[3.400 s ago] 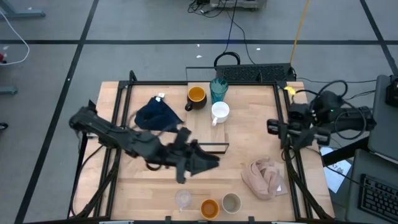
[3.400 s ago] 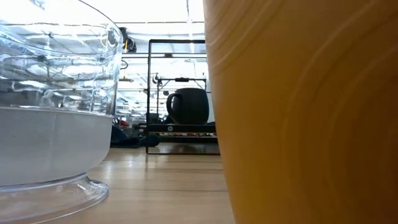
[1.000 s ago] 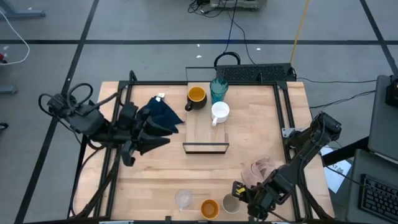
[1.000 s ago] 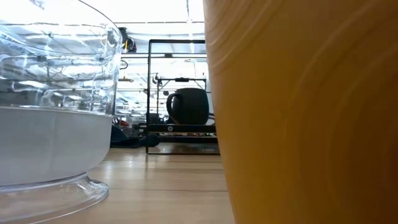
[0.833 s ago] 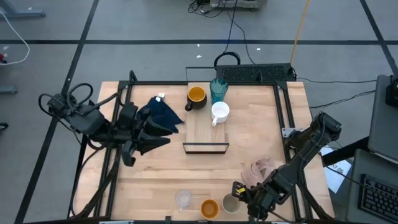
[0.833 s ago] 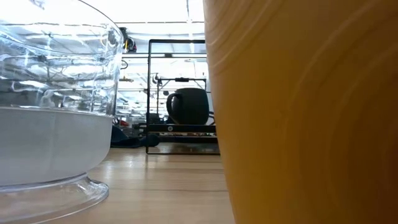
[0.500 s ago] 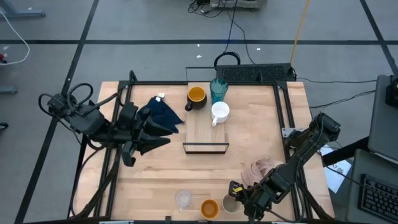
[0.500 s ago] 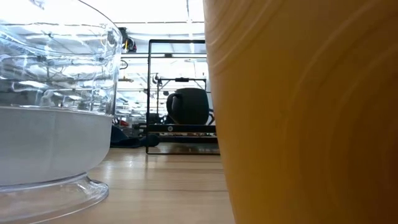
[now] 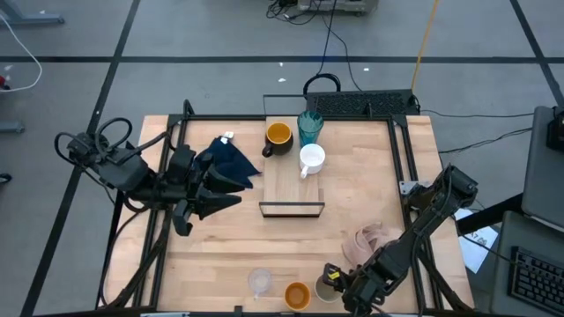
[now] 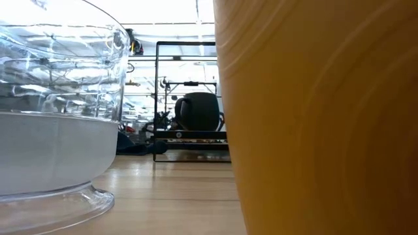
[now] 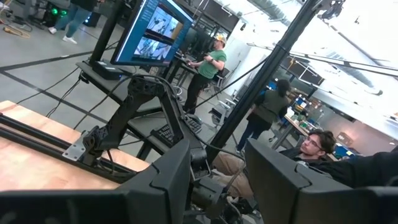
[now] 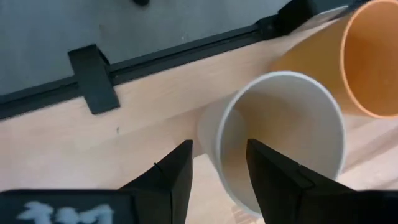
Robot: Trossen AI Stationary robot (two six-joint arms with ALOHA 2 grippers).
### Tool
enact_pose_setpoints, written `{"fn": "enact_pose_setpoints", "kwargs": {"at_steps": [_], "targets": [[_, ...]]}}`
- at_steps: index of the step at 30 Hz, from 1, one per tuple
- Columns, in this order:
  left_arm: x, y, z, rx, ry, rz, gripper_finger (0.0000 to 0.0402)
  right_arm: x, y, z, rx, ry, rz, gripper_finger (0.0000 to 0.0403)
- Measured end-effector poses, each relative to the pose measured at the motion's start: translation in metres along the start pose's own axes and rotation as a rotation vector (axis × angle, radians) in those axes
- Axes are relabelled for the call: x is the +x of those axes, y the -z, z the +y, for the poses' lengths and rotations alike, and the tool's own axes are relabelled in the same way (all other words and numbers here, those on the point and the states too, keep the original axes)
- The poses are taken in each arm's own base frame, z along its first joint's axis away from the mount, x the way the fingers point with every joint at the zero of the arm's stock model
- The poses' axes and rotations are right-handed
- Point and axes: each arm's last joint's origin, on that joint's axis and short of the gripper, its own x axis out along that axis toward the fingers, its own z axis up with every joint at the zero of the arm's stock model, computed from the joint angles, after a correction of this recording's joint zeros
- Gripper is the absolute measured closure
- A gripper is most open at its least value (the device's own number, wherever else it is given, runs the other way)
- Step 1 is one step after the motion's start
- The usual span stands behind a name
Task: Stack small to large cups/mugs on shelf
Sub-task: Put the brown cup on the shelf
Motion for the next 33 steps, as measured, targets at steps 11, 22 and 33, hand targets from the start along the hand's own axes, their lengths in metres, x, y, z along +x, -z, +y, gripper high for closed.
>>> {"fn": "enact_pose_setpoints", "kwargs": {"at_steps": [11,22,33], "targets": [[0.000,0.000,0.000,0.004,0.000,0.001,0.0247,-0.001,-0.001,0.000,0.065,-0.042,-0.025,0.0319],[0.000,0.000,0.000,0.001,0.000,0.001,0.0247,-0.001,0.000,0.000,0.161,-0.047,-0.018,0.0400],[0.006,0.007,0.001,0.006,-0.018,0.031,0.0247,-0.014,0.000,0.000,0.214,-0.037,-0.046,0.0402]]}}
